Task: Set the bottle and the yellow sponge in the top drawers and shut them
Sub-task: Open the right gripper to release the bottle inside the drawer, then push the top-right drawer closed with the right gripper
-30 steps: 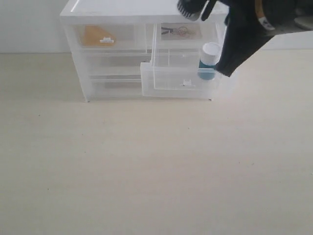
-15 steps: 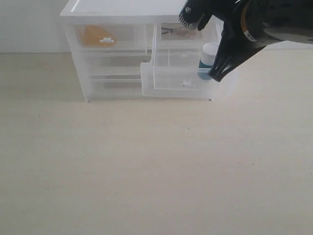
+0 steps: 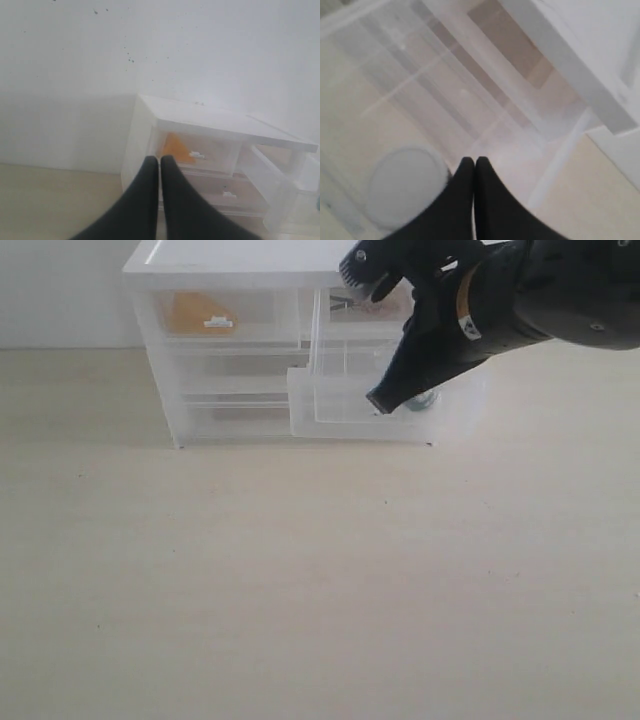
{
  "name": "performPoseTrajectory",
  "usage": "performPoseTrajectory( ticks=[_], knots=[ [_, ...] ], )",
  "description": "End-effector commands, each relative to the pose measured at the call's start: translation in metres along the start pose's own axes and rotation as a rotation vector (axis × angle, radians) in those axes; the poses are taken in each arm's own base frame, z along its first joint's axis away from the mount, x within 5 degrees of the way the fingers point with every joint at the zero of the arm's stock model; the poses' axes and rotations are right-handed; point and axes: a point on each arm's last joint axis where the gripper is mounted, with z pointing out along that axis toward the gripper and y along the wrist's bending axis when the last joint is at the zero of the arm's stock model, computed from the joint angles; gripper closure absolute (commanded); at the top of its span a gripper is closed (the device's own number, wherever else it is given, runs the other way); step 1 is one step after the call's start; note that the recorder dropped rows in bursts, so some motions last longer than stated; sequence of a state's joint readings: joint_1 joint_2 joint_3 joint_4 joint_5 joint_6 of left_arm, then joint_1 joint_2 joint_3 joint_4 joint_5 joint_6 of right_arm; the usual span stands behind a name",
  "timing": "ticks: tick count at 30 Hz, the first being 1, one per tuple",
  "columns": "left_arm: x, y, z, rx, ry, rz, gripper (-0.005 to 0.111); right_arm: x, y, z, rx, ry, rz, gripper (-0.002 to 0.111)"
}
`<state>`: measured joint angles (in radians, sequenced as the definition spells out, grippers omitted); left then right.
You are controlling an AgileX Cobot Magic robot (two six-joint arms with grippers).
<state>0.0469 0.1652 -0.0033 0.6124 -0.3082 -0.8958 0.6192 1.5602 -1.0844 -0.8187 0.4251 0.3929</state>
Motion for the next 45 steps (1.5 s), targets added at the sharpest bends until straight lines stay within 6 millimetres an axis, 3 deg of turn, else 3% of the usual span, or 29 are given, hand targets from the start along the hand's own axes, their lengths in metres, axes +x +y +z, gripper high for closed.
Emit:
performPoseTrajectory(
  ticks=[1,8,12,14,18,22,27,34,45],
  knots=[
    [0.000,0.000,-0.001,0.004,-0.006,0.005,0.103,-0.012,0.007,-0.002,-0.073,-0.106,0.059,0.109],
    [0.000,0.000,-0.001,0.004,-0.006,0.005,0.103,-0.015,0.012,0.002,-0.107,-0.141,0.082,0.109],
    [0.000,0.000,-0.001,0.004,-0.006,0.005,0.103,-0.024,0.006,-0.018,-0.099,-0.185,0.111,0.109],
    [0.000,0.000,-0.001,0.004,-0.006,0.005,0.103,-0.029,0.008,-0.037,-0.091,-0.204,0.050,0.109],
    [0.000,0.000,-0.001,0.004,-0.006,0.005,0.103,-0.030,0.037,-0.061,-0.113,-0.142,-0.313,0.109],
    [0.000,0.000,-0.001,0.004,-0.006,0.005,0.103,-0.016,0.064,-0.054,-0.180,0.029,-0.498,0.109],
    [0.000,0.000,-0.001,0.004,-0.006,0.005,0.103,-0.007,0.073,-0.029,-0.169,0.123,-0.566,0.109],
    [0.000,0.000,-0.001,0.004,-0.006,0.005,0.103,-0.022,0.057,-0.022,0.067,0.070,-0.507,0.109],
    [0.000,0.000,-0.001,0.004,-0.006,0.005,0.103,-0.030,0.024,-0.007,0.195,0.050,-0.379,0.109]
  ],
)
